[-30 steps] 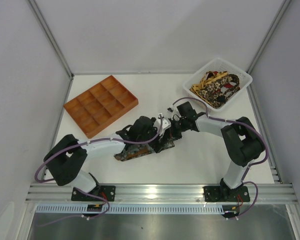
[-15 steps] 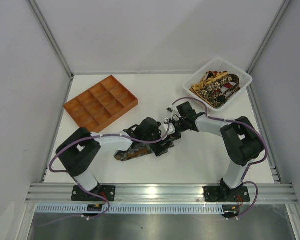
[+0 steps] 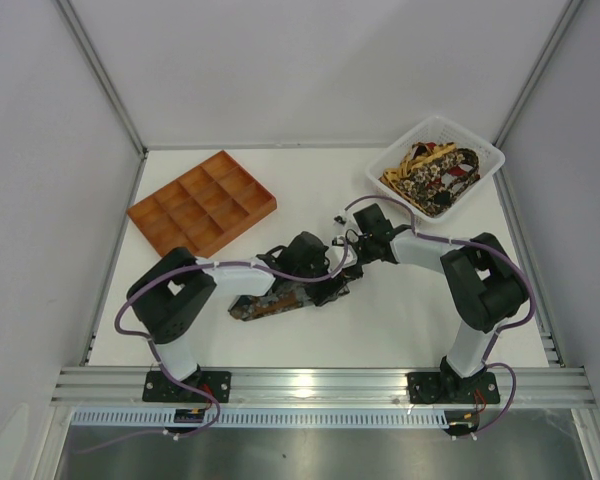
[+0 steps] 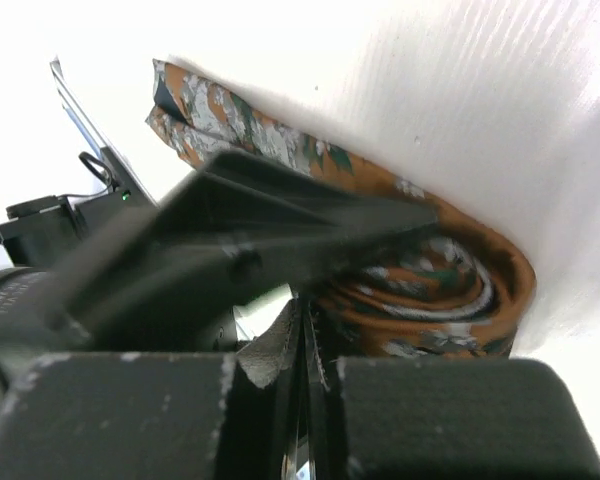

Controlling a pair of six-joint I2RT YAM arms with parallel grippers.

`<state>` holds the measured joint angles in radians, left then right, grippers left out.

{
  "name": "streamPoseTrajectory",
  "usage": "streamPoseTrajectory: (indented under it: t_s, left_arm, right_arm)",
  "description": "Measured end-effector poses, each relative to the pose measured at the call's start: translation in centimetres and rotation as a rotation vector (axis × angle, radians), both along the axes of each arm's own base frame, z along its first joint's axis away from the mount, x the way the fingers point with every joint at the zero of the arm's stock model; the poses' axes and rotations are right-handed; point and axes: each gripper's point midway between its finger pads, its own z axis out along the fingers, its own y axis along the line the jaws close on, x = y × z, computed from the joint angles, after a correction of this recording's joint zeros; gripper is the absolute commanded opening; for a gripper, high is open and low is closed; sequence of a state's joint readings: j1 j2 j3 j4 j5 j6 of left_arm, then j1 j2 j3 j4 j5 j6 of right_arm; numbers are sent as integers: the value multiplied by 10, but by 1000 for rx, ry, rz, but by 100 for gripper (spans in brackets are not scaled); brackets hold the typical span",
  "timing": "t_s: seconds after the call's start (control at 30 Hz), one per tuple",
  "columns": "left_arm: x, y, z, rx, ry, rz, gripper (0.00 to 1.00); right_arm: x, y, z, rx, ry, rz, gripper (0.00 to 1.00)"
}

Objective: Roll the ties
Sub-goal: Roll the tie

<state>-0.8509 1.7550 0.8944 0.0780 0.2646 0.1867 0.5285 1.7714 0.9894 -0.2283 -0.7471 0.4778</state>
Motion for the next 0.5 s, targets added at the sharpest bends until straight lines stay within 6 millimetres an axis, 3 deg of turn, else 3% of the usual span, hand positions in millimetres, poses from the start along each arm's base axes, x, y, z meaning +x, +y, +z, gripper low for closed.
streamPoseTrajectory:
  t_s: [0.03, 0.13, 0.27, 0.37, 0.43, 0.5]
  left_arm:
    - [0, 0, 0, 3, -1, -8, 56]
    - [-1, -3, -1, 15, -14, -29, 43]
    - [-1, -4, -2, 18, -7, -32, 41]
    - [-1, -4, -2, 17, -7, -33, 52]
    - [-2, -5, -2, 16, -4, -32, 70]
    - [-2, -5, -2, 9, 6, -25, 78]
  right_arm:
    - [1, 0, 0, 0, 0, -3, 8]
    - [2, -2, 0, -16, 16, -23, 8]
    - [3, -4, -1, -29, 24, -32, 8]
    - [3, -5, -1, -35, 28, -35, 8]
    - [3, -5, -1, -35, 28, -34, 8]
    - [2, -5, -1, -35, 29, -33, 8]
